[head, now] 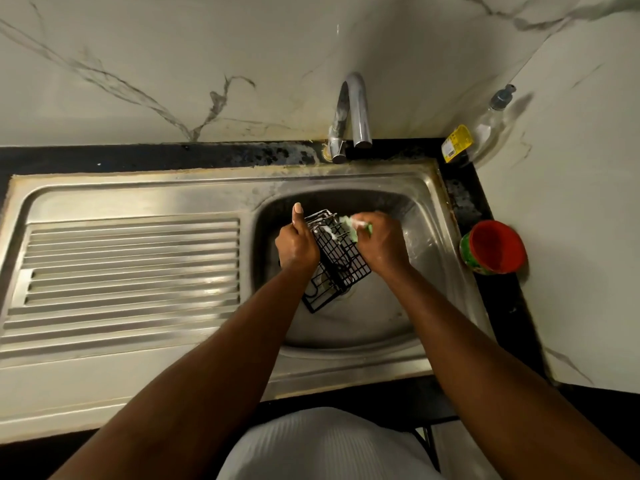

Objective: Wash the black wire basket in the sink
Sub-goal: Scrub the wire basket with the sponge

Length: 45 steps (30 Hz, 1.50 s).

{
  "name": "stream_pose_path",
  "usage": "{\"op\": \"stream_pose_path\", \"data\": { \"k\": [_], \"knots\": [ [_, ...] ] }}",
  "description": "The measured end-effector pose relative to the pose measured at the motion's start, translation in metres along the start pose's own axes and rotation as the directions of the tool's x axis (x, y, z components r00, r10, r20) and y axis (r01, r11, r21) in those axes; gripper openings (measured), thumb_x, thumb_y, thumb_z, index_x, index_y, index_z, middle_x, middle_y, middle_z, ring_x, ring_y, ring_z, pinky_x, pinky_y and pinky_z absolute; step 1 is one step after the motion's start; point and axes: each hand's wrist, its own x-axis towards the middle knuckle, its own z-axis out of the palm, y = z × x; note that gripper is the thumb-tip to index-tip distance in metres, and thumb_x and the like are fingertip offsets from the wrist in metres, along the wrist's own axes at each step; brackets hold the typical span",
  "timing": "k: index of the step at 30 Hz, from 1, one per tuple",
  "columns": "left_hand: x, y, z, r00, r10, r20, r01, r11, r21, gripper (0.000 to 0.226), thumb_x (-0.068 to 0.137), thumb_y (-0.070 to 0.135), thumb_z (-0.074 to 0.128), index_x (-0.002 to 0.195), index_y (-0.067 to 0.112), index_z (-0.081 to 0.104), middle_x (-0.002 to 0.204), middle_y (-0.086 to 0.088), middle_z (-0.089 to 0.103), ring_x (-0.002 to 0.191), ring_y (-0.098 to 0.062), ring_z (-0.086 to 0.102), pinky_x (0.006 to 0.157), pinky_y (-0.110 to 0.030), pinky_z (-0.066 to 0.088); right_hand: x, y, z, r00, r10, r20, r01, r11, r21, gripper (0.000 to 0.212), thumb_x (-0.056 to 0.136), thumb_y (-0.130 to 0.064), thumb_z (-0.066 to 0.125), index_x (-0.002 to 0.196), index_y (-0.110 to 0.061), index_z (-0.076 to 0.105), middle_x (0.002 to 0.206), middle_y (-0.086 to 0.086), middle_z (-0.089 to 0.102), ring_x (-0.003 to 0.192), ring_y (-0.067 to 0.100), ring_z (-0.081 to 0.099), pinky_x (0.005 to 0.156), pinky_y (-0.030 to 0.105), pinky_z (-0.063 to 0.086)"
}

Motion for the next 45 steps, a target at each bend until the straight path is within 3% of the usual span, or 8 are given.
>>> {"op": "stream_pose_path", "data": {
  "k": [3, 9, 15, 25, 29, 32, 38, 45],
  "knots": [
    [-0.001, -0.004, -0.004, 0.999, 0.025, -0.035, -0.025, 1.000, -0.015, 0.065, 0.107, 0.063, 0.028, 0.072, 0.013, 0.053, 0.082, -0.006, 0.059, 0.067, -0.015, 0.052, 0.070, -0.034, 0.039, -0.017, 0.003, 0.000, 0.998, 0.037, 0.041, -0.037, 0.999, 0.014, 0.024, 0.094, -0.006, 0.064, 0.113, -0.012, 0.078, 0.110, 0.006, 0.077, 0.102, 0.019, 0.072, 0.094, 0.027, 0.055],
    [-0.001, -0.002, -0.010, 0.997, 0.075, -0.031, -0.075, 0.997, 0.013, 0.064, 0.107, 0.060, 0.031, 0.068, 0.013, 0.050, 0.072, -0.002, 0.055, 0.064, -0.015, 0.050, 0.058, -0.035, 0.035, -0.054, -0.014, -0.002, 0.956, -0.290, 0.053, 0.285, 0.954, 0.094, 0.035, 0.092, 0.000, 0.058, 0.121, -0.010, 0.074, 0.108, 0.004, 0.071, 0.095, 0.013, 0.066, 0.087, 0.019, 0.052],
    [-0.003, -0.003, 0.005, 0.999, 0.039, 0.002, -0.039, 0.999, 0.001, 0.074, 0.101, 0.074, 0.028, 0.070, 0.013, 0.055, 0.077, -0.008, 0.064, 0.075, -0.028, 0.067, 0.079, -0.048, 0.060, -0.003, -0.002, 0.003, 1.000, -0.017, 0.000, 0.017, 0.999, 0.036, 0.029, 0.095, -0.006, 0.061, 0.121, -0.007, 0.074, 0.115, 0.011, 0.074, 0.107, 0.024, 0.070, 0.096, 0.027, 0.053],
    [-0.012, 0.000, -0.001, 0.998, -0.032, -0.057, 0.025, 0.992, -0.122, 0.070, 0.102, 0.070, 0.031, 0.070, 0.012, 0.053, 0.074, -0.008, 0.062, 0.080, -0.038, 0.071, 0.078, -0.054, 0.061, 0.000, 0.010, 0.009, 0.938, 0.335, -0.090, -0.327, 0.940, 0.097, 0.028, 0.096, -0.003, 0.060, 0.119, -0.008, 0.075, 0.116, 0.012, 0.075, 0.108, 0.026, 0.070, 0.081, 0.018, 0.044],
    [-0.030, -0.004, -0.004, 0.999, -0.002, 0.034, 0.005, 0.996, -0.085, 0.069, 0.100, 0.074, 0.028, 0.077, 0.016, 0.057, 0.082, -0.004, 0.062, 0.080, -0.023, 0.061, 0.078, -0.038, 0.050, -0.024, 0.017, 0.018, 0.913, 0.389, -0.121, -0.367, 0.915, 0.168, 0.026, 0.099, -0.006, 0.057, 0.118, -0.008, 0.075, 0.119, 0.011, 0.074, 0.109, 0.026, 0.069, 0.078, 0.012, 0.038],
    [-0.061, -0.028, 0.008, 0.987, 0.094, 0.132, -0.091, 0.995, -0.026, 0.080, 0.091, 0.087, 0.025, 0.077, 0.016, 0.058, 0.085, -0.009, 0.070, 0.082, -0.028, 0.068, 0.083, -0.047, 0.057, -0.026, 0.016, 0.021, 0.880, 0.447, -0.160, -0.416, 0.888, 0.194, 0.026, 0.101, -0.008, 0.053, 0.116, -0.008, 0.074, 0.118, 0.011, 0.074, 0.109, 0.028, 0.068, 0.078, 0.016, 0.037],
    [-0.084, -0.021, 0.012, 0.986, 0.134, 0.095, -0.144, 0.984, 0.106, 0.065, 0.110, 0.054, 0.028, 0.066, 0.012, 0.053, 0.085, -0.016, 0.067, 0.091, -0.038, 0.066, 0.084, -0.047, 0.052, -0.030, 0.010, 0.012, 0.894, 0.407, -0.189, -0.362, 0.903, 0.230, 0.025, 0.100, -0.011, 0.057, 0.118, -0.008, 0.073, 0.118, 0.009, 0.075, 0.109, 0.024, 0.070, 0.083, 0.018, 0.043],
    [-0.037, 0.012, 0.017, 0.926, -0.267, 0.267, 0.310, 0.941, -0.135, 0.071, 0.104, 0.067, 0.027, 0.135, 0.010, 0.054, 0.124, -0.017, 0.065, 0.112, -0.035, 0.065, 0.098, -0.052, 0.056, -0.030, 0.032, 0.000, 0.916, 0.398, 0.045, -0.393, 0.870, 0.299, 0.027, 0.102, -0.033, 0.056, 0.099, -0.014, 0.075, 0.082, 0.003, 0.071, 0.075, 0.022, 0.064, 0.069, 0.036, 0.050]
  ]
}}
